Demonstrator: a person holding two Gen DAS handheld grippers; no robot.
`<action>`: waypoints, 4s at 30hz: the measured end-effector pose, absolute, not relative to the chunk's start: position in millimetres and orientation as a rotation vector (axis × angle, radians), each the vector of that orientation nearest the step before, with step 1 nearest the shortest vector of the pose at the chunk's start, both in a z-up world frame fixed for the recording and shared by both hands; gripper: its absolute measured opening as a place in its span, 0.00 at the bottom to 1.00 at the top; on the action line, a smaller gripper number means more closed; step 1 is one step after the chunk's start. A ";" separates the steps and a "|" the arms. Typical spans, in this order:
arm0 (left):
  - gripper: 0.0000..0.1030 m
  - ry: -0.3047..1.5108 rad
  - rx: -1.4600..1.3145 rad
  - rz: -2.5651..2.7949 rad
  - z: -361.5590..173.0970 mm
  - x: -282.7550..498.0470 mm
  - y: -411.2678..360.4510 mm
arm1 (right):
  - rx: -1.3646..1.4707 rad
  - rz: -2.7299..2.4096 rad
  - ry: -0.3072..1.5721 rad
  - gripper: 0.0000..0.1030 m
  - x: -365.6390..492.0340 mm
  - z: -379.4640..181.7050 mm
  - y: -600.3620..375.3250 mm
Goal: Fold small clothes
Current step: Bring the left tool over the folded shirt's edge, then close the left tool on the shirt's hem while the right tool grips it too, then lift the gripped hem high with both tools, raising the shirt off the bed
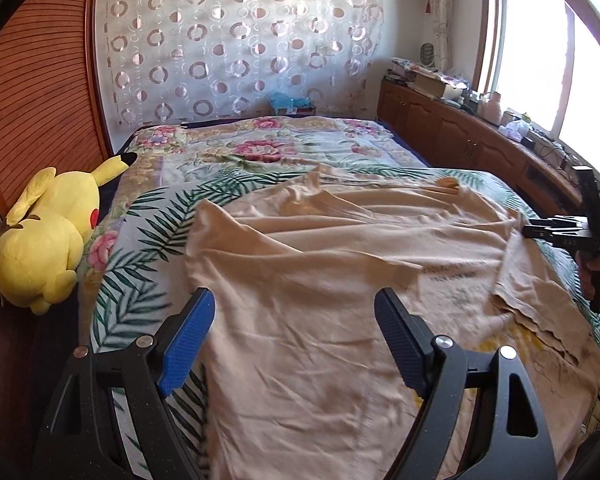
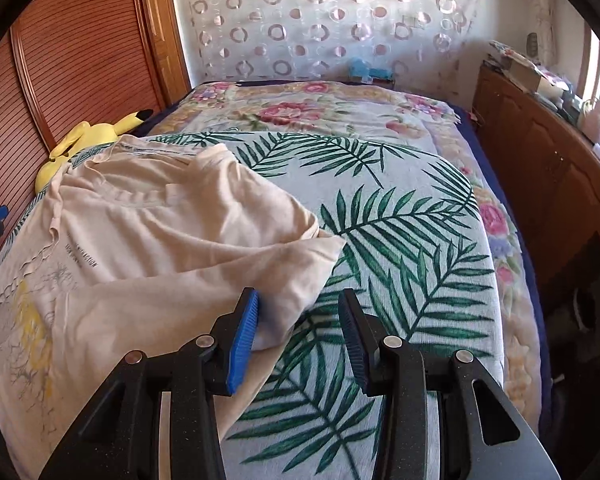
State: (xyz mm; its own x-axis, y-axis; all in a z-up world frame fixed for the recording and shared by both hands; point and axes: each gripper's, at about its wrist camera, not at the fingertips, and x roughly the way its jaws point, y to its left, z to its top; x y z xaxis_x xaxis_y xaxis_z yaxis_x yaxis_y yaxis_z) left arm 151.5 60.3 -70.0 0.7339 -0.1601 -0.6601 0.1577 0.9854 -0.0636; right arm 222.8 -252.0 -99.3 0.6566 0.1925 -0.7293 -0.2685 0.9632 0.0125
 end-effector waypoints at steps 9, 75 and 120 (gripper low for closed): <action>0.80 0.777 0.012 -0.137 -76.1 200.7 79.3 | -0.138 0.271 0.801 0.53 232.3 -105.6 -245.9; 0.06 0.786 -0.002 -0.305 -46.8 198.1 93.4 | -0.151 0.350 0.620 0.05 172.8 -41.4 -215.1; 0.78 0.709 0.017 -0.198 -42.1 8.2 113.0 | -0.112 0.341 0.642 0.43 7.9 -66.5 -260.6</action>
State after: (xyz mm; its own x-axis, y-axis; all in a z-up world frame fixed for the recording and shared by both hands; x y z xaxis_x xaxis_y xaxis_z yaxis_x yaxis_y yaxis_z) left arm 8.2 113.0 -42.1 0.7412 -0.1749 -0.6481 0.1862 0.9811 -0.0518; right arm 7.9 -260.6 -66.5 0.7476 0.2765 -0.6039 -0.3453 0.9385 0.0022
